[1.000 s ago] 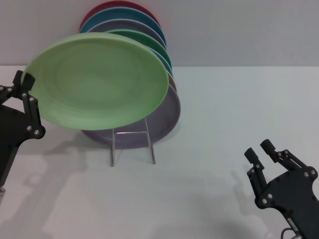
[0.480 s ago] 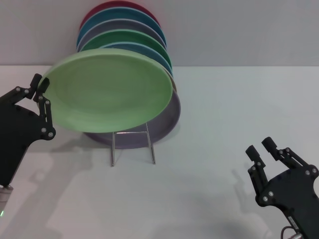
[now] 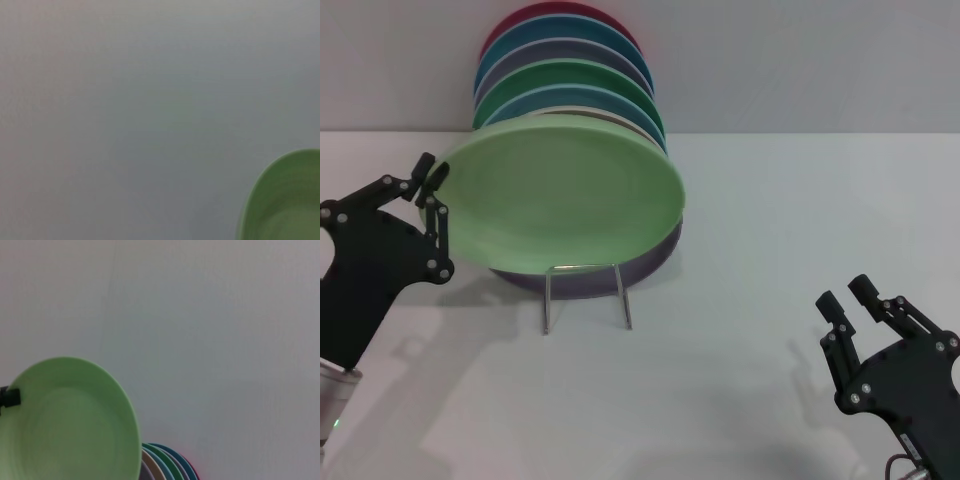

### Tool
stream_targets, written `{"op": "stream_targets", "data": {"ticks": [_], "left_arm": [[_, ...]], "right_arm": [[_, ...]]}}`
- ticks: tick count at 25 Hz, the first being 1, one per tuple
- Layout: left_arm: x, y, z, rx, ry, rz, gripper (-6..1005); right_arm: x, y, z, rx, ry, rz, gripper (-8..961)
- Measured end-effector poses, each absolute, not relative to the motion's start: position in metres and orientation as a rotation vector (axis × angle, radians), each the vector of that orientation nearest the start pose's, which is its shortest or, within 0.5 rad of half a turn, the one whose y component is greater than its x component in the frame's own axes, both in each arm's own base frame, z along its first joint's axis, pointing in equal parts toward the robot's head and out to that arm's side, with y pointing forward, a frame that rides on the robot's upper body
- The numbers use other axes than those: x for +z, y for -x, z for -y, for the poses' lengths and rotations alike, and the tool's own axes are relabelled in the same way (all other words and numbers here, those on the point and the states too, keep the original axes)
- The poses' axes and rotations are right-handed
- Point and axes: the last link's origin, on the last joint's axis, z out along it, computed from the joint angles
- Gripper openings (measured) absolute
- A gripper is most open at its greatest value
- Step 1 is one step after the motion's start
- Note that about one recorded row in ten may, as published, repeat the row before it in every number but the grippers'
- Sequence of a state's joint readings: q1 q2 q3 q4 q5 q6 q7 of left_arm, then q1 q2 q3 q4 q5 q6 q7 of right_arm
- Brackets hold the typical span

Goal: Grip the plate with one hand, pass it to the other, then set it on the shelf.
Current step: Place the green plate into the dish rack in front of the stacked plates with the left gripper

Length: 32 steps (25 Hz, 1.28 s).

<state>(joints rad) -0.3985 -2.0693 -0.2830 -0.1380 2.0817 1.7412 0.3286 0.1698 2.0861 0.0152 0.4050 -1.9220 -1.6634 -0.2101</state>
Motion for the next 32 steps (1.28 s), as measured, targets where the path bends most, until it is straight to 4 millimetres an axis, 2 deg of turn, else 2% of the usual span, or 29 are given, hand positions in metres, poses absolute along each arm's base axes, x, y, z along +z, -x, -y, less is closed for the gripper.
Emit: {"op": "stream_targets", "data": {"ticks": [19, 32], "left_arm": [[-0.036, 0.269, -0.279, -0.657, 1.774, -0.361, 41], [-0.042, 0.273, -0.281, -0.605, 1.806, -0.349, 41]], "right_arm": [[-0.069, -0.276, -0.187, 0.919, 1.760, -0.216, 289], [-0.070, -0.277, -0.188, 0.920, 1.762, -0.225, 288]]}}
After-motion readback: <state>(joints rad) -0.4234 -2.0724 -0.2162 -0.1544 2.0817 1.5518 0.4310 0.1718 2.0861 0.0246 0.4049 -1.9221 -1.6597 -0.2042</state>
